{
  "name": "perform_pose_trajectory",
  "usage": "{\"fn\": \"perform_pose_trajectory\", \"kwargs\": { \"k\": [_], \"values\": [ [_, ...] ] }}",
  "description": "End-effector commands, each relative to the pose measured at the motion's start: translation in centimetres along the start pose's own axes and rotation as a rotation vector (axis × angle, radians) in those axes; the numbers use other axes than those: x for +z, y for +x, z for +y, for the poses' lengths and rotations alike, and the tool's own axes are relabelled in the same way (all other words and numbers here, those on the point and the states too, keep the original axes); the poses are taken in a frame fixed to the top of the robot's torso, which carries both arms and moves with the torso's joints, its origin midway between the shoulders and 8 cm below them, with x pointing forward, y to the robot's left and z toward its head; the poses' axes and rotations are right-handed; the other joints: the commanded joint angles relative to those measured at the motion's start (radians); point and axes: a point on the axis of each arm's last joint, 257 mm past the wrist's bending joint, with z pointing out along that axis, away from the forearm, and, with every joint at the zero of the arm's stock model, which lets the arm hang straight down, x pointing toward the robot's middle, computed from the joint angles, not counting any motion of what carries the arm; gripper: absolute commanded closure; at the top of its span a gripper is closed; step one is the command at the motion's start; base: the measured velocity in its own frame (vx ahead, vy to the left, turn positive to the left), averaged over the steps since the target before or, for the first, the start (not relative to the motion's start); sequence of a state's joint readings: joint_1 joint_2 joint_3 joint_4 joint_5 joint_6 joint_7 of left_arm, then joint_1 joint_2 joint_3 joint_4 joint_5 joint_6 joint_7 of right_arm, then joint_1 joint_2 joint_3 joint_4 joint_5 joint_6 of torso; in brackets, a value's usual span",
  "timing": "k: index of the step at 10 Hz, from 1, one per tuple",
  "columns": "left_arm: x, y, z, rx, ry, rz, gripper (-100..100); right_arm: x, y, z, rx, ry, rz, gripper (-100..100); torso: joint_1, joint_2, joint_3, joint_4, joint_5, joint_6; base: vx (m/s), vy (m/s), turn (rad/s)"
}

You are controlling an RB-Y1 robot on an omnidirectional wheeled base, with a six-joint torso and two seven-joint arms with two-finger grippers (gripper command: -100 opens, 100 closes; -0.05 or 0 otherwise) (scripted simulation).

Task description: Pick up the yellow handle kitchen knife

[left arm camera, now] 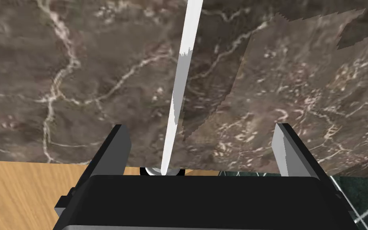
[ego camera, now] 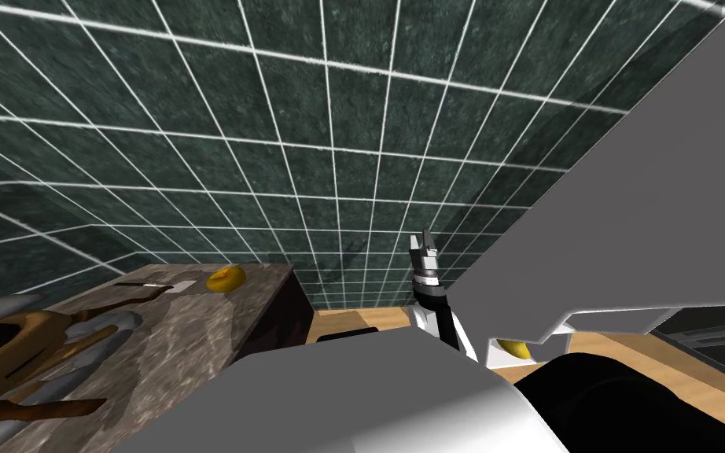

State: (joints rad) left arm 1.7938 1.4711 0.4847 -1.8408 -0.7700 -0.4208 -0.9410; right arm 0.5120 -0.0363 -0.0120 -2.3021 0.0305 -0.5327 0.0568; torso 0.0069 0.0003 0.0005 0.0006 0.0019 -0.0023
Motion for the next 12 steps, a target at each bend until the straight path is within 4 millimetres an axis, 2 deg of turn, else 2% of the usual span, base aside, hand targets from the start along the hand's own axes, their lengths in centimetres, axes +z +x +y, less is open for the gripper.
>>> {"fn": "perform_pose_trajectory", "kwargs": {
  "k": [1, 6, 7, 8, 9, 12],
  "values": [
    [-0.2, 0.8, -1.4, 0.038, 0.043, 0.027, -100, 0.0, 0.0, 0.0, 0.0, 0.0, 0.0, 0, 0.0, 0.0, 0.0, 0.0, 0.0, 0.0, -0.028, 0.085, -0.263],
    [-1.0, 3.0, -4.5, 0.105, 0.136, 0.083, -100, 0.0, 0.0, 0.0, 0.0, 0.0, 0.0, 0, 0.001, 0.001, 0.001, 0.0, 0.0, -0.001, -0.046, 0.093, -0.177],
    [-0.9, 2.8, -4.3, 0.098, 0.126, 0.076, -100, 0.0, 0.0, 0.0, 0.0, 0.0, 0.0, 0, 0.001, 0.0, 0.0, 0.0, 0.0, -0.001, -0.016, 0.036, -0.032],
    [-0.9, 2.8, -4.3, 0.1, 0.127, 0.078, 0, 0.0, 0.0, 0.0, 0.0, 0.0, 0.0, 0, -0.002, -0.001, 0.0, 0.0, 0.0, -0.001, -0.003, 0.007, 0.004],
    [-0.1, 2.5, -3.9, 0.108, 0.127, 0.077, -100, 0.0, 0.0, 0.0, 0.0, 0.0, 0.0, 0, -0.004, -0.002, -0.001, 0.0, -0.001, -0.001, -0.003, 0.013, 0.063],
    [1.0, 2.2, -3.4, 0.12, 0.127, 0.077, -100, 0.0, 0.0, 0.0, 0.0, 0.0, 0.0, 0, -0.004, -0.002, -0.001, 0.0, -0.001, -0.001, -0.002, 0.01, 0.042]
  ]
}}
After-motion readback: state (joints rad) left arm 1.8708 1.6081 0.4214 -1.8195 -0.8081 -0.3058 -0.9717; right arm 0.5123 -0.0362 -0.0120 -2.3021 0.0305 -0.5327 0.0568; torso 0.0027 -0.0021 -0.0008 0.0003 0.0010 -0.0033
